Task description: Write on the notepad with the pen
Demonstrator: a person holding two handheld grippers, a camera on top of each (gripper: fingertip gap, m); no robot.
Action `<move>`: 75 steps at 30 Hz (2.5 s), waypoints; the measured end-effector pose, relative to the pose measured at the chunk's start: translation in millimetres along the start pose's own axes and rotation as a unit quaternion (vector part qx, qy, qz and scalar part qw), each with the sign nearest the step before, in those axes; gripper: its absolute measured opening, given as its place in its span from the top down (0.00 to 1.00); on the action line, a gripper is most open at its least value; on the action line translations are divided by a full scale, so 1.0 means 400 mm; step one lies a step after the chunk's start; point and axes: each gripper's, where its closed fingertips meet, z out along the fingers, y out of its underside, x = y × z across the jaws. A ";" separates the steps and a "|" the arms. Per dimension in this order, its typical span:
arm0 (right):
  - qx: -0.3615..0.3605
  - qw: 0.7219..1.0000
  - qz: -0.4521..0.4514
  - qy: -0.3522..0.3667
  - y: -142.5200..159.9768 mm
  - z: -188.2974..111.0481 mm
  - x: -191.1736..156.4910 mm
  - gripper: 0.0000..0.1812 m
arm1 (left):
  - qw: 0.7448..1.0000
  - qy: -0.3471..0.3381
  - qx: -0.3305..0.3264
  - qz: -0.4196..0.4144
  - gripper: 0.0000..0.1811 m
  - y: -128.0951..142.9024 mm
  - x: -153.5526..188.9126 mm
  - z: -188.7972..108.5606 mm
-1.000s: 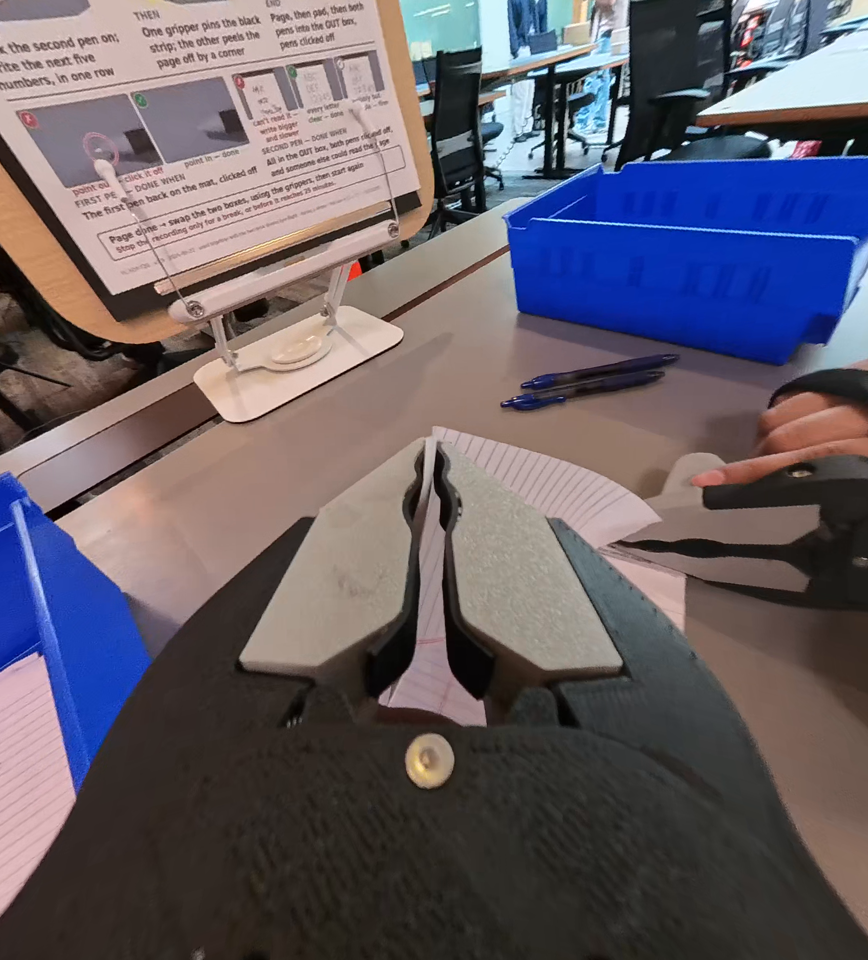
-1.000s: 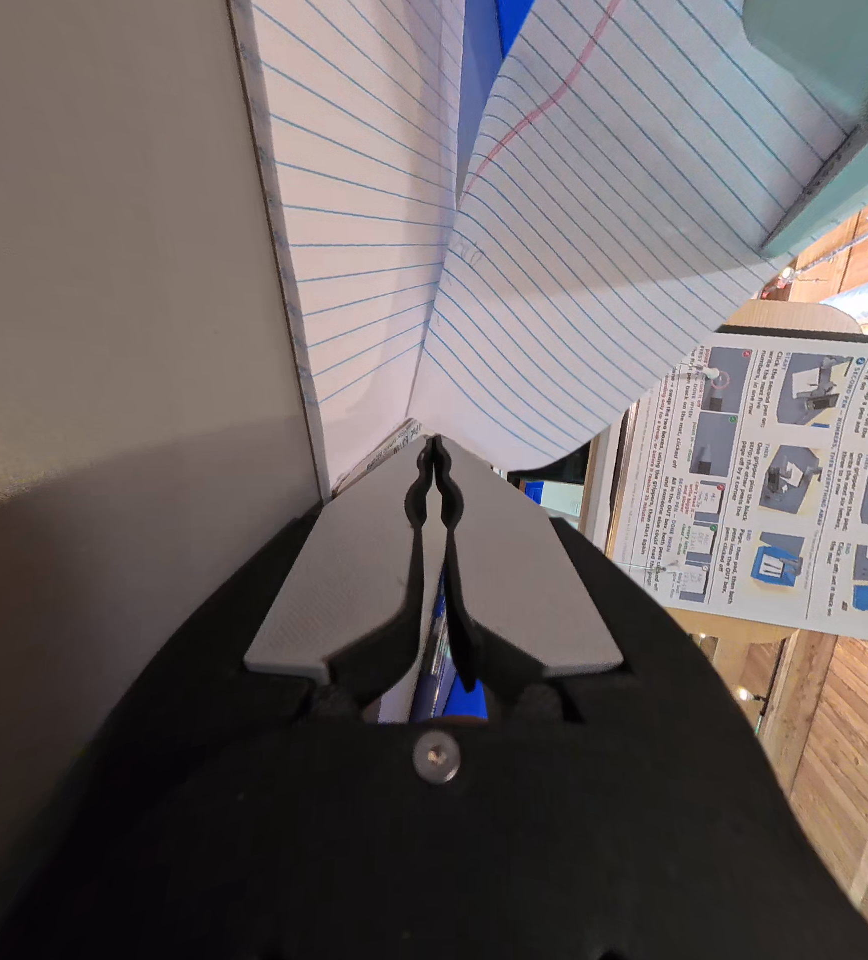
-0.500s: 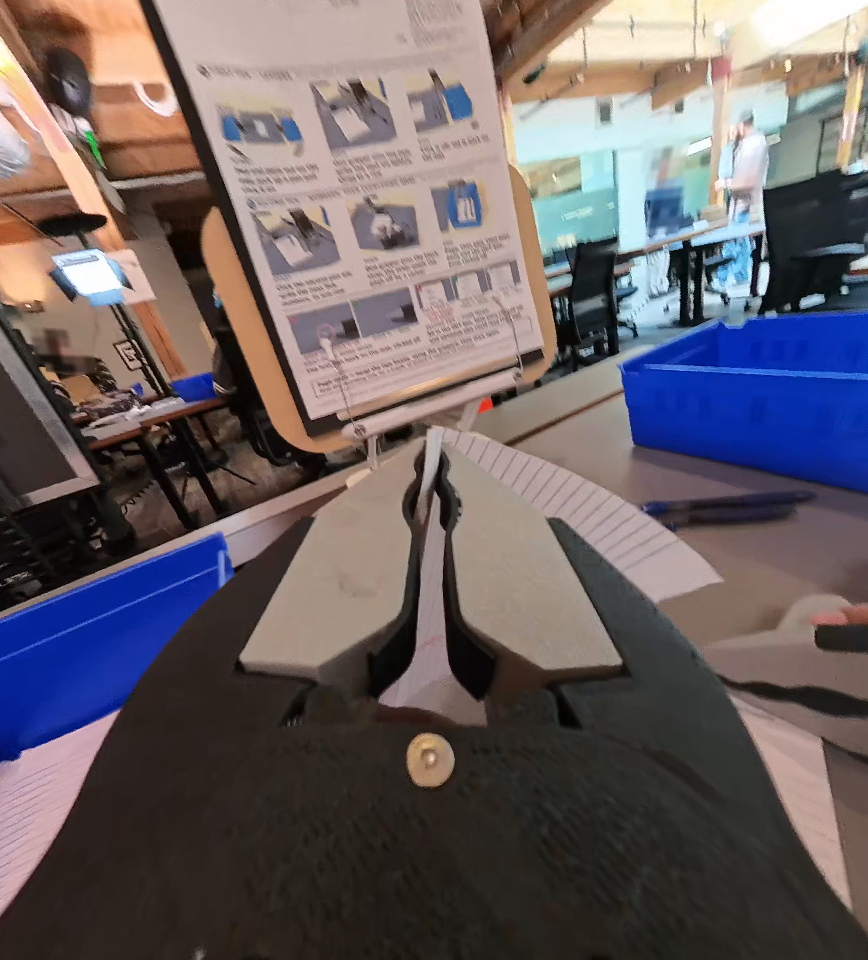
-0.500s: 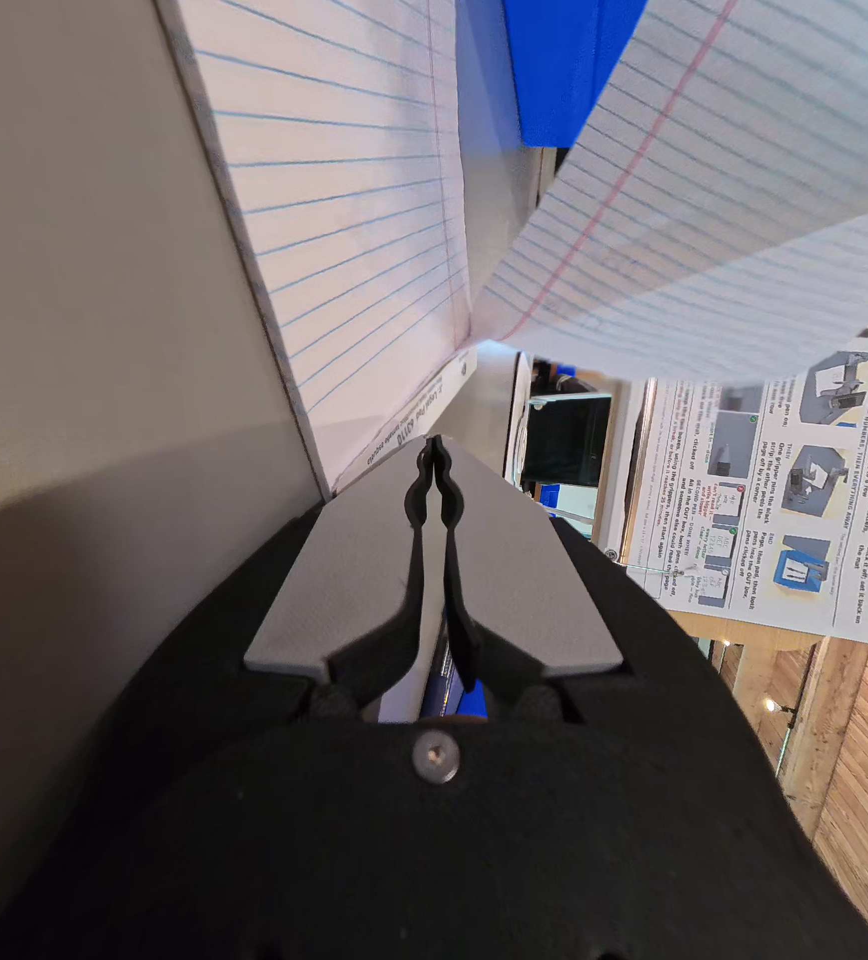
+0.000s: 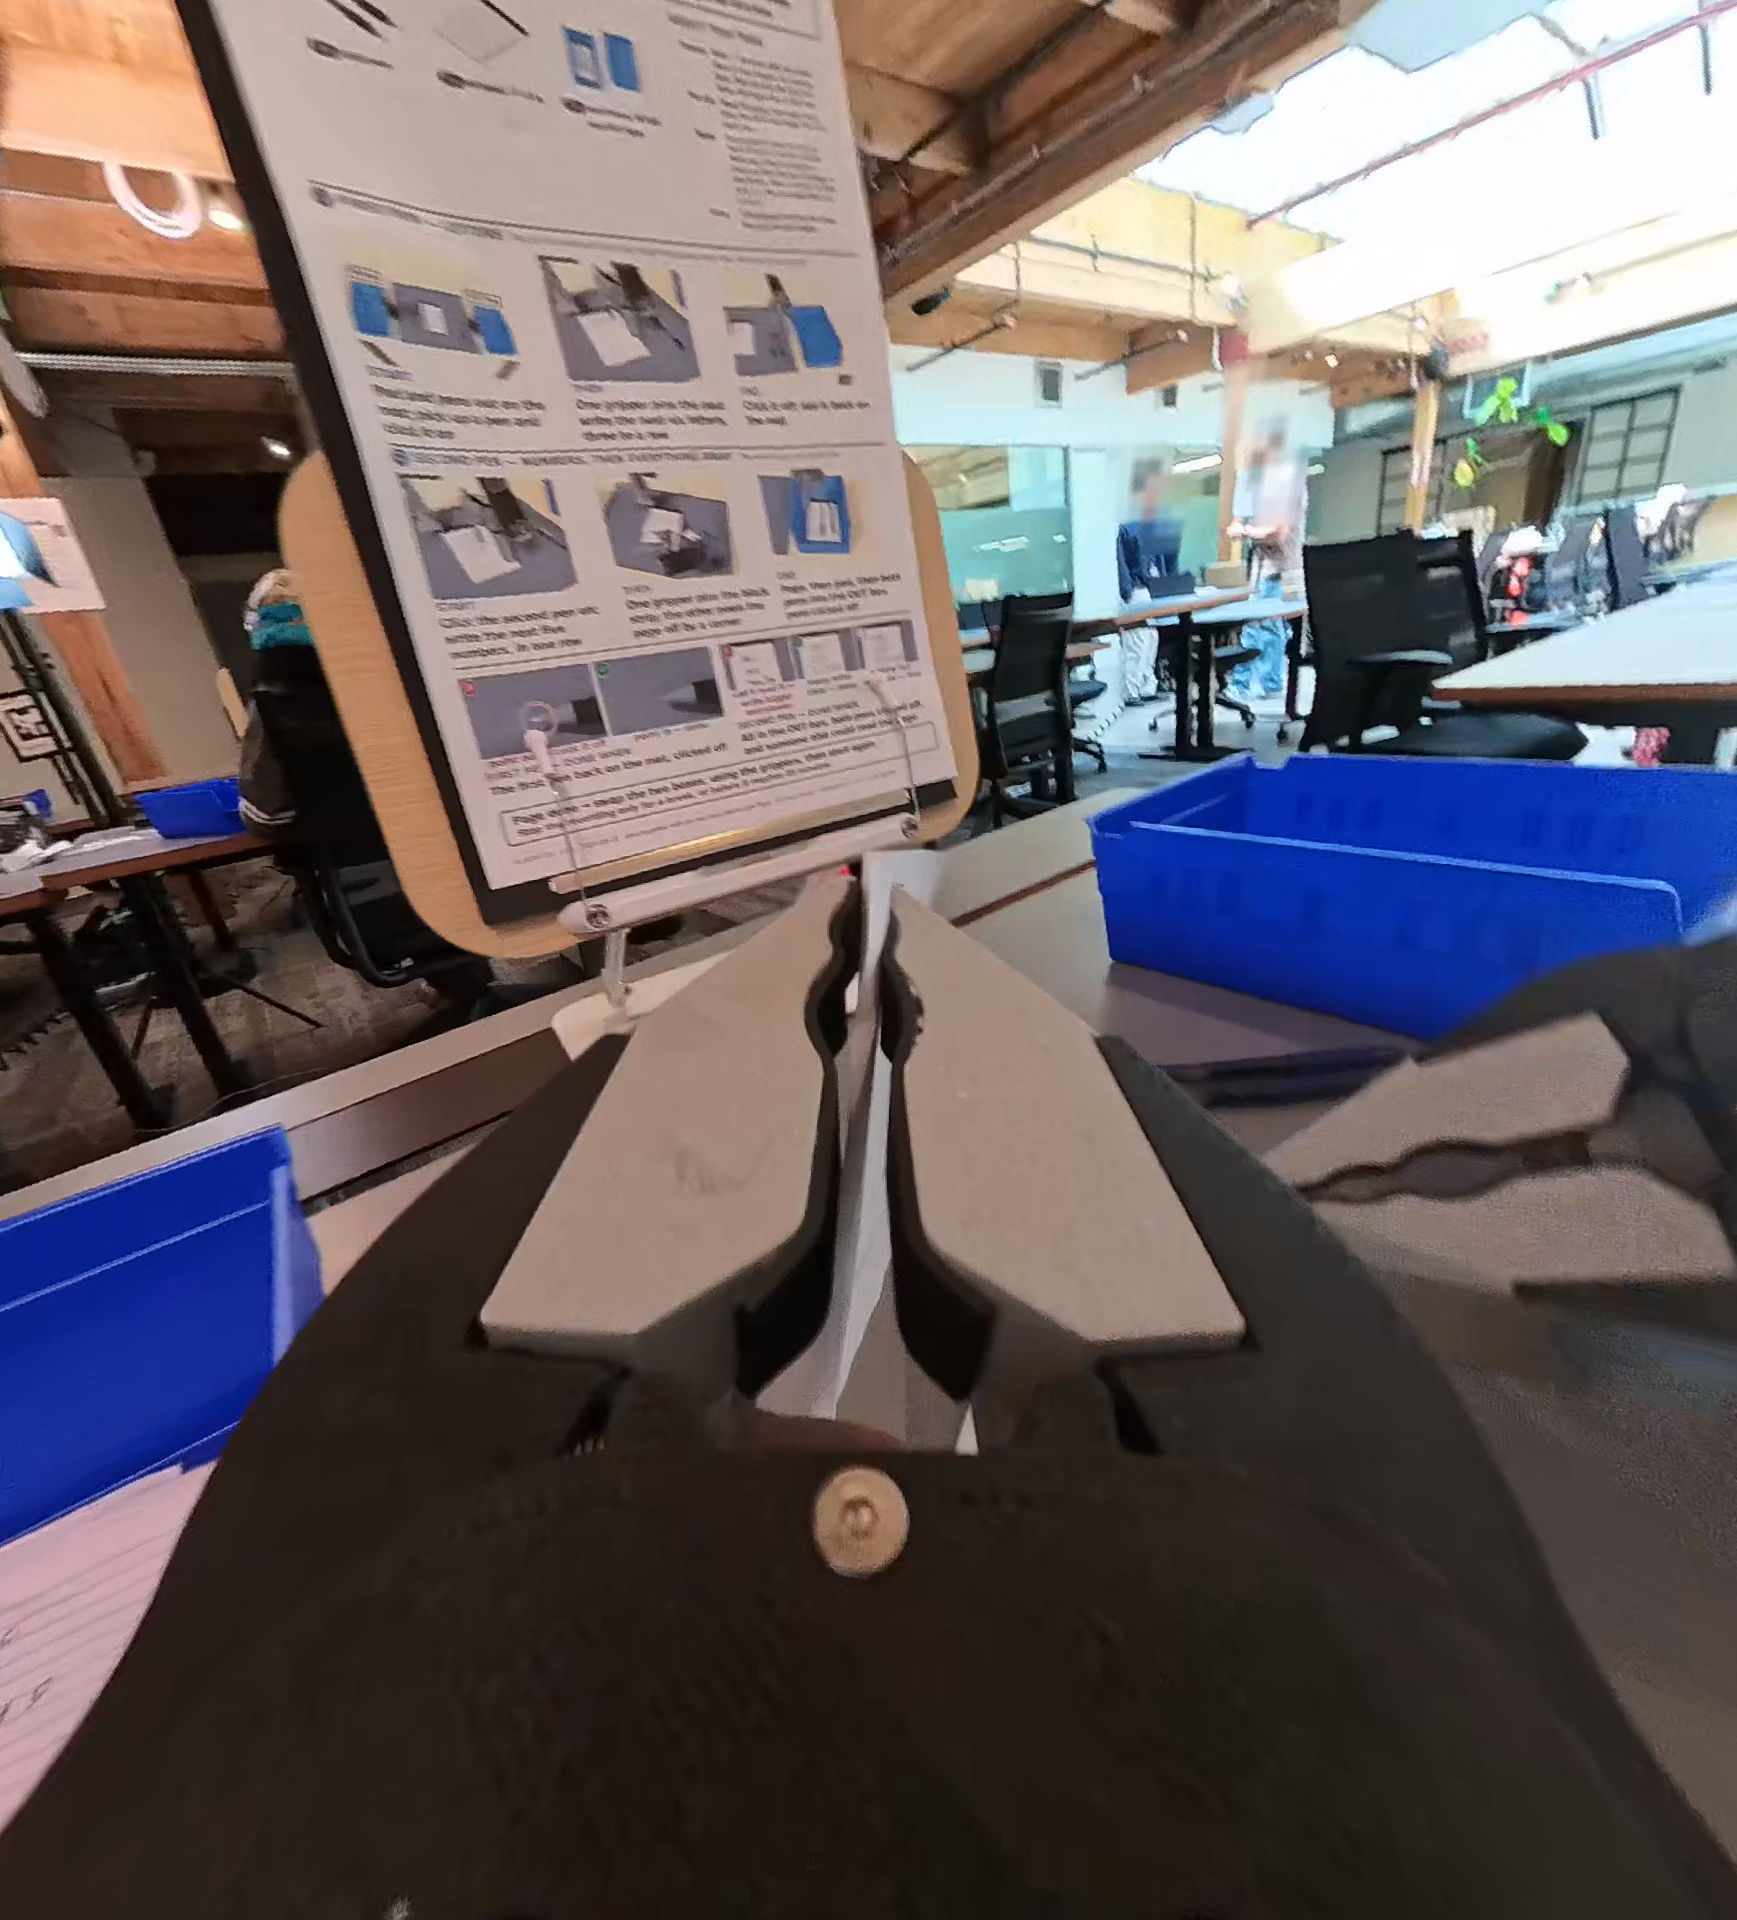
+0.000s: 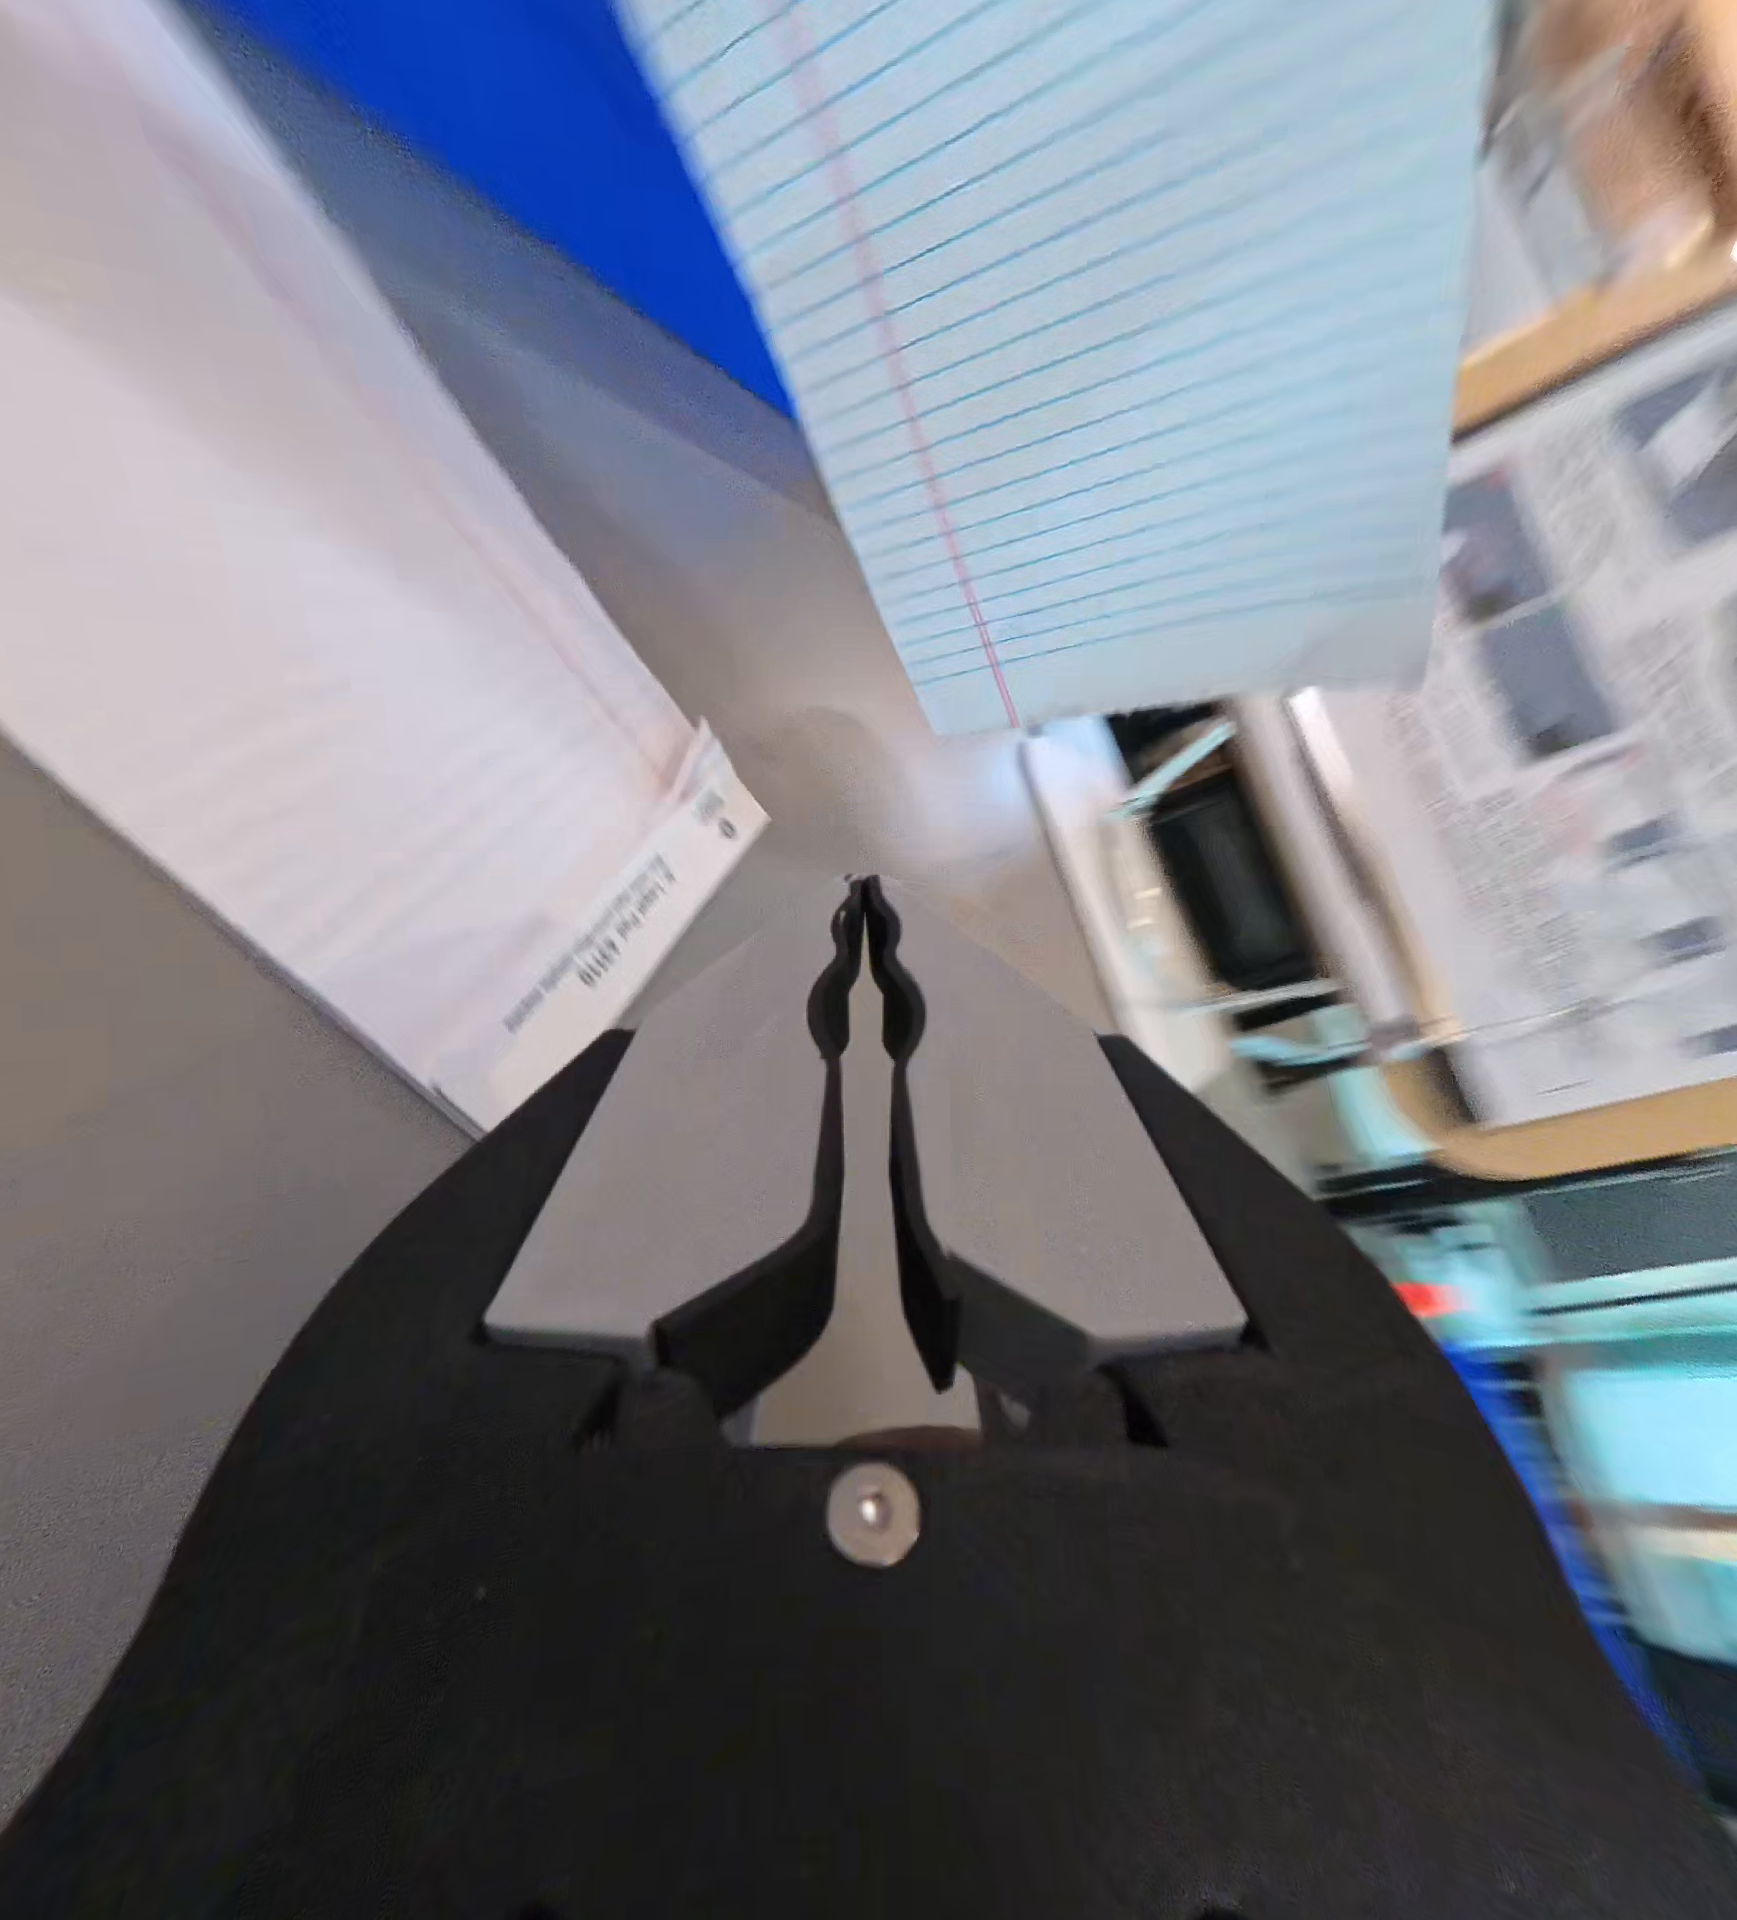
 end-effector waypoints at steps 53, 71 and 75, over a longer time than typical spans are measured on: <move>0.190 0.850 0.488 -0.059 0.038 -0.356 0.483 1.00 | 0.988 0.132 -0.041 0.071 0.95 0.095 0.179 0.041; -0.044 0.776 0.616 -0.126 0.510 -0.354 0.559 1.00 | 0.994 0.074 -0.067 0.042 0.96 0.116 0.112 0.055; -0.076 0.740 0.654 -0.138 0.557 -0.321 0.520 1.00 | 0.994 0.076 -0.073 0.040 0.96 0.122 0.113 0.056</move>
